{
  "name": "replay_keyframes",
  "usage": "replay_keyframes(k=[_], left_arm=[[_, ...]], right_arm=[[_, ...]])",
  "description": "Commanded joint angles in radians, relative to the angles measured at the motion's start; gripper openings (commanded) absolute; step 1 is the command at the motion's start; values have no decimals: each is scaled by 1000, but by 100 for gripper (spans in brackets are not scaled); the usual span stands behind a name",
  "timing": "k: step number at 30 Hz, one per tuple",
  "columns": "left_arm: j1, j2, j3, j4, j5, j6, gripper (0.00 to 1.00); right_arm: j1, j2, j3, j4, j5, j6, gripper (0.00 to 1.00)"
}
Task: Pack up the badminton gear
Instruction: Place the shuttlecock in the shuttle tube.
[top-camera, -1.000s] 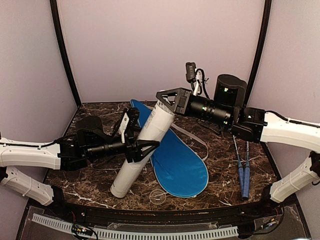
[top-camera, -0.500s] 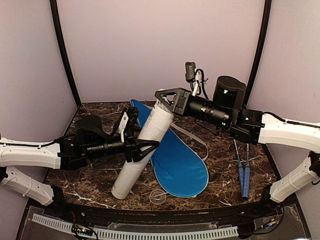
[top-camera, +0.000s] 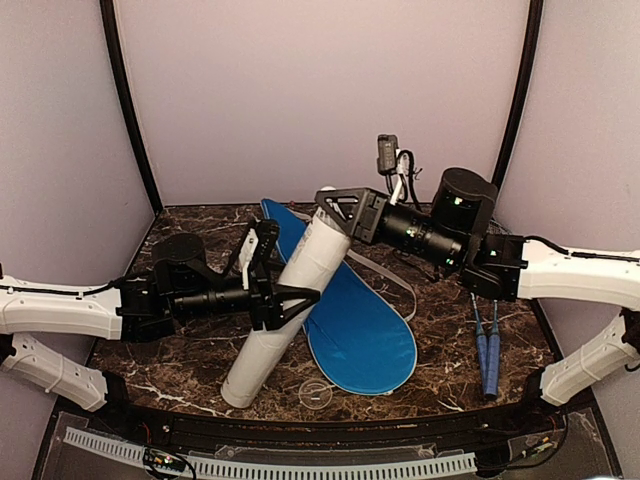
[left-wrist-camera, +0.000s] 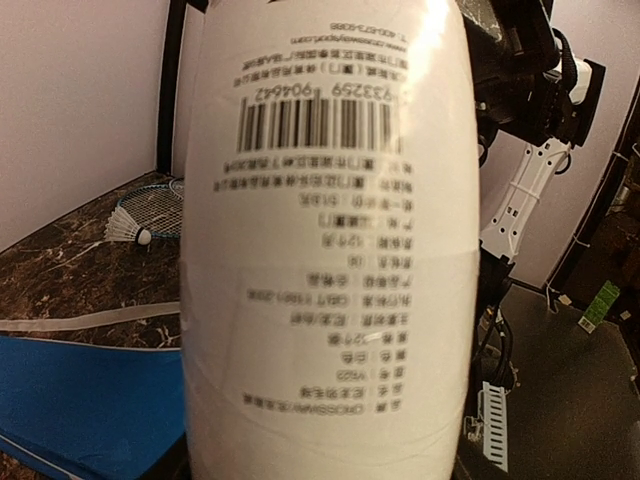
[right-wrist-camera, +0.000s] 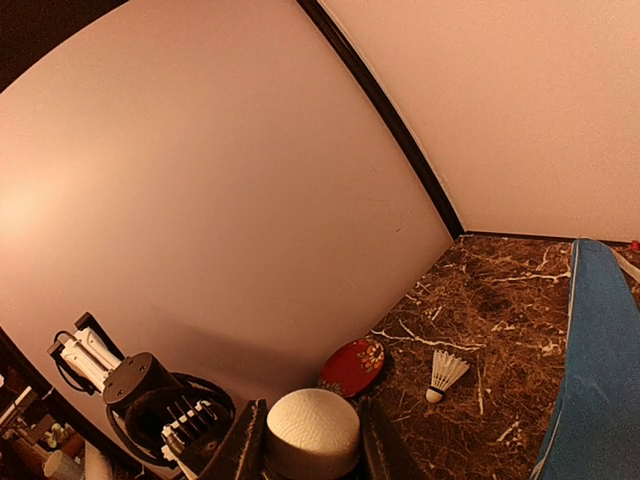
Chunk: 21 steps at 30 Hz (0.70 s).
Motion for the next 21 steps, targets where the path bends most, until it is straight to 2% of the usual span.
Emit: replay_keyframes(k=[1, 6, 11, 17, 21], left_arm=[[-8, -64, 2, 96, -13, 57, 62], [-6, -77, -3, -47, -41, 178, 62], [-3, -75, 18, -148, -26, 239, 62], [4, -76, 8, -186, -2, 267, 62], [4, -77, 6, -225, 24, 295, 62]], right_arm=[[16, 0, 17, -88, -3, -19, 28], [7, -24, 67, -237, -30, -29, 54], [-15, -59, 57, -271, -152, -20, 73], [-54, -109, 33, -274, -220, 14, 86], [-98, -115, 68, -394, -238, -3, 87]])
